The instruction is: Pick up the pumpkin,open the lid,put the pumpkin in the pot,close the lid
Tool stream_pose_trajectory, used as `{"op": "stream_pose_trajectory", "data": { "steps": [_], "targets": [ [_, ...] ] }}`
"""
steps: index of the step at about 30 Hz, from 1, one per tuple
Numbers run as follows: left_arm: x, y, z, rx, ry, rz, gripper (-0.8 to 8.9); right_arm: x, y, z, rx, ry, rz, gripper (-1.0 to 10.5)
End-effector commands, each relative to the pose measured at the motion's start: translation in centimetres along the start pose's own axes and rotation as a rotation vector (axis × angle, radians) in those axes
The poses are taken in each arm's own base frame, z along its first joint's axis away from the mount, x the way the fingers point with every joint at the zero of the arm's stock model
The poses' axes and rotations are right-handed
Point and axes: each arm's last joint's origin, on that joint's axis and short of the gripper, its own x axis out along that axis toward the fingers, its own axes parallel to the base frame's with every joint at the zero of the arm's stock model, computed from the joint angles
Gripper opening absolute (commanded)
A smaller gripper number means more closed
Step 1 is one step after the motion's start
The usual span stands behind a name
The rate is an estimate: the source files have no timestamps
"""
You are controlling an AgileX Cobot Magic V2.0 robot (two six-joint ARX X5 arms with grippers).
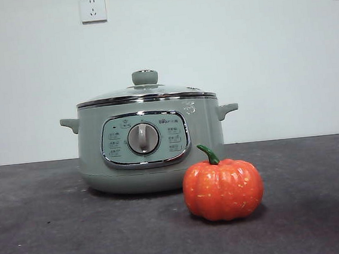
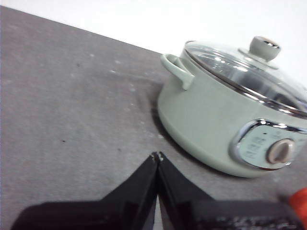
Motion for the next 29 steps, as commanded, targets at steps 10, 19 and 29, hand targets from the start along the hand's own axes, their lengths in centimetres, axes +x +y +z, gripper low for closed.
{"op": "stream_pose_trajectory", "data": {
  "steps": [10, 19, 29],
  "targets": [
    [-2.0, -2.3, 4.2, -0.05, -0.008, -0.05, -0.08, -0.4, 2.1, 5.4, 0.083, 0.013, 0.074, -0.1],
    [-2.4, -4.5, 8.9, 0.0, 0.145, -0.158, -0.08, -0.2, 4.3, 11.3, -0.002, 0.266, 0.168, -0.1],
    [-2.1, -6.3, 12.9, 0.107, 0.365, -0.286, -0.08, -0.7, 6.8, 16.8, -0.175, 0.546, 0.225, -0.1]
  ]
}}
